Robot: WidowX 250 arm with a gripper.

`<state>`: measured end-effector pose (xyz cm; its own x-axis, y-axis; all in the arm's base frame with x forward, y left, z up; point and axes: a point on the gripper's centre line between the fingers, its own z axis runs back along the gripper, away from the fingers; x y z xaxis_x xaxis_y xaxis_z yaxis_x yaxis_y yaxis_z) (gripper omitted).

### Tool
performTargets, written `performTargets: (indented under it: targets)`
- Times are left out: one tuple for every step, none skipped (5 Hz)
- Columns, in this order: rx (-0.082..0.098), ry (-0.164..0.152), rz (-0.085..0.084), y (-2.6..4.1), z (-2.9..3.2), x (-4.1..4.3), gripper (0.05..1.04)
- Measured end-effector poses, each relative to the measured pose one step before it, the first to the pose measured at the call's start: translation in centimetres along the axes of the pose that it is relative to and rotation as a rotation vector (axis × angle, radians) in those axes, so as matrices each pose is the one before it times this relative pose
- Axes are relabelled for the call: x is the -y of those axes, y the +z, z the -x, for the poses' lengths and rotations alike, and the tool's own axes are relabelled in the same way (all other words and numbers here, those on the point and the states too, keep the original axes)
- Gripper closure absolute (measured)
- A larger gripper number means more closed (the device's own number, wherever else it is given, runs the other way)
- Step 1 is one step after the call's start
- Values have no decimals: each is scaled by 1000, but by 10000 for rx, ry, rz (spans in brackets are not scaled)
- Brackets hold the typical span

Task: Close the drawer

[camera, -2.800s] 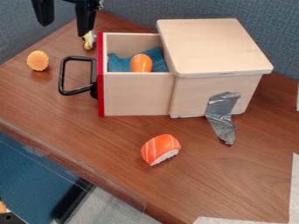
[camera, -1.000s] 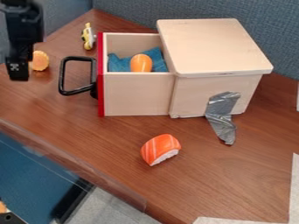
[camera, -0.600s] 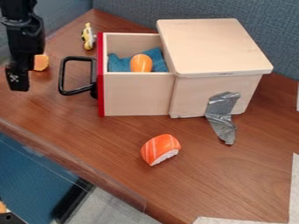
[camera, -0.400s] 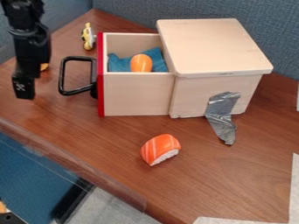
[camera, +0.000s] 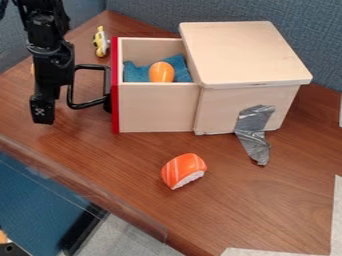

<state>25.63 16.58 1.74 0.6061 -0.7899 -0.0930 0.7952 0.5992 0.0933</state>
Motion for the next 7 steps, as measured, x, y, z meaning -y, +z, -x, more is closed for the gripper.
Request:
performTargets:
  targets:
    - [-7,50,-153,111,-1298,44,81]
    - [82,188,15,126,-1856,471,83]
    - [54,-66,-32,223,-1995,520,83]
    - [48,50,-29,-3,-1542,388,83]
    - [-20,52,10,-559,-1111,29,84]
    - [47,-36,-159,48,-1749,-29,83]
    - [139,-115,-157,144,-2039,-86,83]
